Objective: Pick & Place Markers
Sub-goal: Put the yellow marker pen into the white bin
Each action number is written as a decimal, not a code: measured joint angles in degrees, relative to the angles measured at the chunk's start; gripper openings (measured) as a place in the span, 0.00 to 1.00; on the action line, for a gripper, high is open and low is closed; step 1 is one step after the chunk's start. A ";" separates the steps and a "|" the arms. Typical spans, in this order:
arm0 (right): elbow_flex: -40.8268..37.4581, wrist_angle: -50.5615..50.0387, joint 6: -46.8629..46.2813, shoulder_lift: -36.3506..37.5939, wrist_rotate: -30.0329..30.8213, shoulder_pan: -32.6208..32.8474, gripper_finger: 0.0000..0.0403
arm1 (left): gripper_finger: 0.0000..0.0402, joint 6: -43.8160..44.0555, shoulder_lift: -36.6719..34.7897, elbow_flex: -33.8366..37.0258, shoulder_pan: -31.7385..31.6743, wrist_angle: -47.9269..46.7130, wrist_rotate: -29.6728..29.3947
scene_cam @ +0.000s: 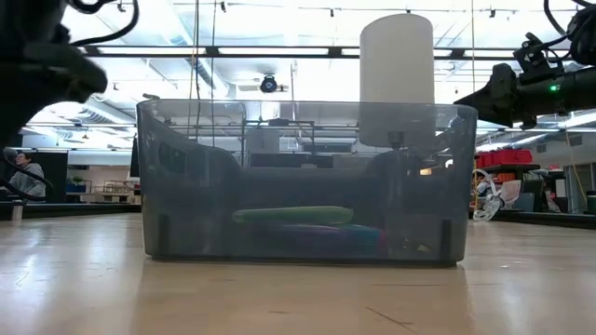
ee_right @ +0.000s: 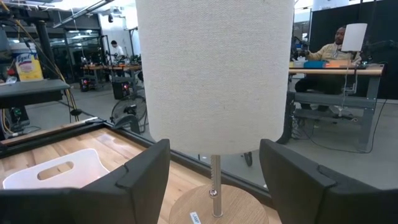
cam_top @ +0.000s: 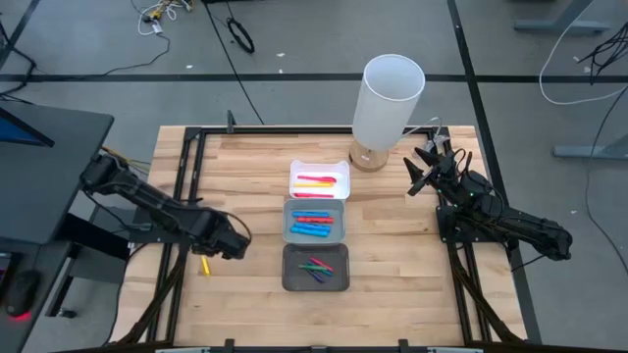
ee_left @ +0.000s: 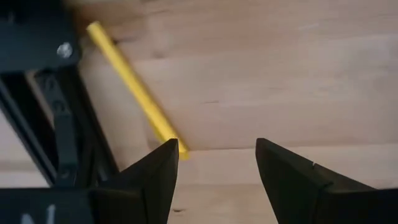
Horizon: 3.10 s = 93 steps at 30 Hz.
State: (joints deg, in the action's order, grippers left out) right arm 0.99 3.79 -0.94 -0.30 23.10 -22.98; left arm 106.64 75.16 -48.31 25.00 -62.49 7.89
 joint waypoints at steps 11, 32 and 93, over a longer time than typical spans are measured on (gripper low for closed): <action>0.00 0.00 -0.01 0.02 -0.01 0.00 0.62 | 0.55 11.73 0.04 5.12 5.39 1.68 1.38; 0.00 0.00 -0.01 0.02 -0.01 0.00 0.62 | 0.55 23.29 0.07 16.28 7.55 9.64 3.13; 0.00 -0.02 0.00 0.02 0.00 0.00 0.62 | 0.08 5.17 0.15 2.68 4.53 -2.85 -8.38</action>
State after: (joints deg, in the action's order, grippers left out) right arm 0.99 3.78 -0.94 -0.27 23.10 -22.98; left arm 111.81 75.31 -45.63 29.53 -65.34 -0.49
